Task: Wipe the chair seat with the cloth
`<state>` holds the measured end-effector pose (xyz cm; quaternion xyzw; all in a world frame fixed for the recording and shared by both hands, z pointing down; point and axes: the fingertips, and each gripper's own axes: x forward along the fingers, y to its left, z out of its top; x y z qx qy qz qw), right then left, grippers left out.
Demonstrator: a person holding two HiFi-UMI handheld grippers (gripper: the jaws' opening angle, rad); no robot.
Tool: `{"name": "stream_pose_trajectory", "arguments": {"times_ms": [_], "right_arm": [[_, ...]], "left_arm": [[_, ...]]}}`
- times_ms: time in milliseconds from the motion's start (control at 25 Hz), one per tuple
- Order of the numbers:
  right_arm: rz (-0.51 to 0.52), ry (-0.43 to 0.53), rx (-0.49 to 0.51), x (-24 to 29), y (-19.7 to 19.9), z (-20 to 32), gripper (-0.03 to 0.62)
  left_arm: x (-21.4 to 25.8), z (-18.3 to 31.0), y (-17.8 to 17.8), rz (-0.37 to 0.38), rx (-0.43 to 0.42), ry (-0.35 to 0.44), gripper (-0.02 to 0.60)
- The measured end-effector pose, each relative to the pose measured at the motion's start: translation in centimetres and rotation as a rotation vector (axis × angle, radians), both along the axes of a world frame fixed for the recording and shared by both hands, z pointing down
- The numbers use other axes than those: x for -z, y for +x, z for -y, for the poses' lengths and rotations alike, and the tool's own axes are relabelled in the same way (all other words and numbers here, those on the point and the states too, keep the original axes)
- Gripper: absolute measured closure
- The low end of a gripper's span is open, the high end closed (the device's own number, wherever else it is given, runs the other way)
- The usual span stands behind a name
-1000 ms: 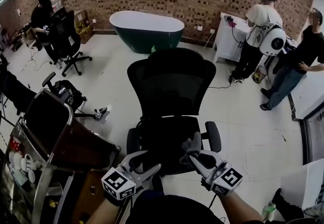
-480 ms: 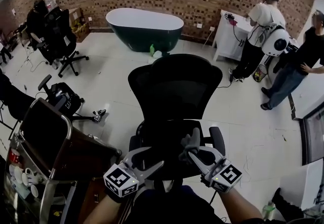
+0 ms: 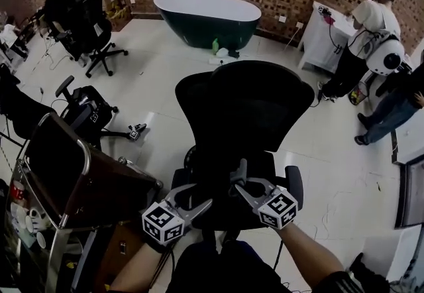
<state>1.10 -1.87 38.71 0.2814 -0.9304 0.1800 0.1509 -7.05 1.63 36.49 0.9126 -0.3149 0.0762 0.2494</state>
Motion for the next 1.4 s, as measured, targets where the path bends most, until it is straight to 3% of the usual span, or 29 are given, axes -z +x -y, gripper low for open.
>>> {"name": "stream_pose_trajectory", "arguments": {"times_ms": [200, 400, 760, 1040, 1240, 1400], "right_arm": [[-0.115, -0.124, 0.079, -11.0, -2.3, 4.2, 0.557], [-0.193, -0.256, 0.095, -21.6, -5.0, 8.0, 0.557], [-0.365, -0.358, 0.19, -36.4, -10.0, 11.3, 0.557], [-0.41, -0.311, 0.271, -42.2, -14.9, 13.1, 0.557], [-0.443, -0.304, 0.302, -45.3, -14.7, 13.2, 0.557], [-0.474, -0.307, 0.283, -46.0, -12.2, 13.7, 0.557]], "left_arm": [[-6.2, 2.7, -0.4, 0.021, 0.034, -0.094, 0.322], [-12.4, 5.5, -0.8, 0.016, 0.067, -0.184, 0.322], [-19.2, 7.6, -0.5, -0.038, 0.108, -0.258, 0.322], [-23.3, 9.6, -1.9, -0.045, 0.13, -0.24, 0.322], [-24.4, 9.7, -1.7, -0.049, 0.127, -0.25, 0.322], [-25.1, 9.6, -1.3, -0.044, 0.119, -0.26, 0.322]]}}
